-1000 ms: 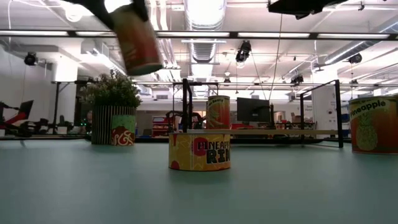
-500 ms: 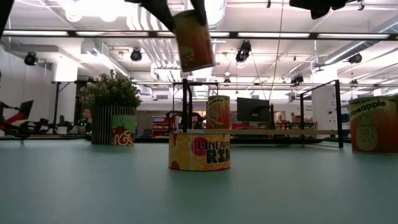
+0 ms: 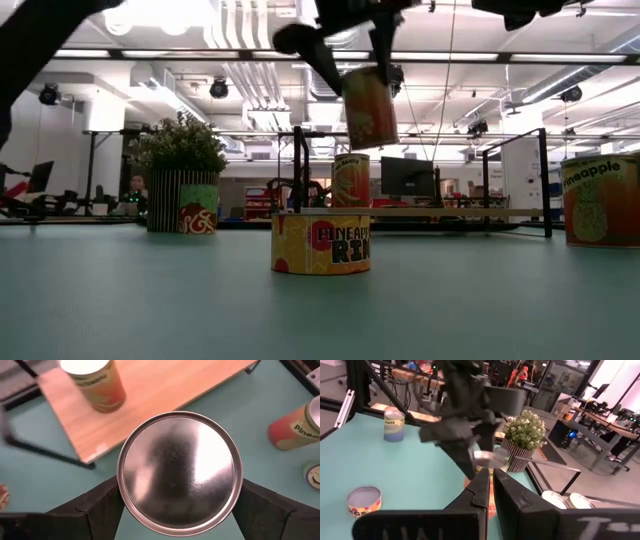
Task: Pick and place cans onto a shelf
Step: Put the orange can on the shelf
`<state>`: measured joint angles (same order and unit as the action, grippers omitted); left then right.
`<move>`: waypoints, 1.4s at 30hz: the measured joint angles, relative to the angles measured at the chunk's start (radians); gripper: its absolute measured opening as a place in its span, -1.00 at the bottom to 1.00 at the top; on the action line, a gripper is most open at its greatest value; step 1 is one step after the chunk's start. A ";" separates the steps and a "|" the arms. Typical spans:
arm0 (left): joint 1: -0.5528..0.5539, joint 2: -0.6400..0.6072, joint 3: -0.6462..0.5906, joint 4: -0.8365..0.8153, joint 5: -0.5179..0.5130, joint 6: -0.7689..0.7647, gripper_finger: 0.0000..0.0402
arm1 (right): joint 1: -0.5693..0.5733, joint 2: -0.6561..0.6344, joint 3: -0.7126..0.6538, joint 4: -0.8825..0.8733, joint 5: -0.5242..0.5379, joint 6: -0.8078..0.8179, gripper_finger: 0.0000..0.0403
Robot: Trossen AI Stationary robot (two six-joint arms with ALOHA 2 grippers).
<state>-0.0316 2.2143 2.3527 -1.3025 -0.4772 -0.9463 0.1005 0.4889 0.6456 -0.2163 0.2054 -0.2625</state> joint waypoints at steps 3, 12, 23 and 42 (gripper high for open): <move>0.034 0.014 -0.018 0.018 0.025 0.007 0.48 | 0.000 -0.005 0.000 -0.032 0.000 0.001 -0.94; 0.103 0.008 -0.074 0.081 0.019 0.067 0.48 | 0.000 -0.030 -0.001 -0.049 0.000 -0.002 -0.94; 0.153 0.008 -0.168 0.150 0.019 0.116 0.48 | 0.000 -0.031 -0.001 -0.049 -0.001 -0.001 -0.94; 0.177 0.008 -0.248 0.236 -0.011 0.164 0.56 | 0.000 -0.031 -0.001 -0.050 0.001 -0.002 -0.94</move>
<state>0.1452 2.2219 2.1052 -1.0666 -0.4885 -0.7819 0.1005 0.4583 0.6449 -0.2665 0.2062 -0.2649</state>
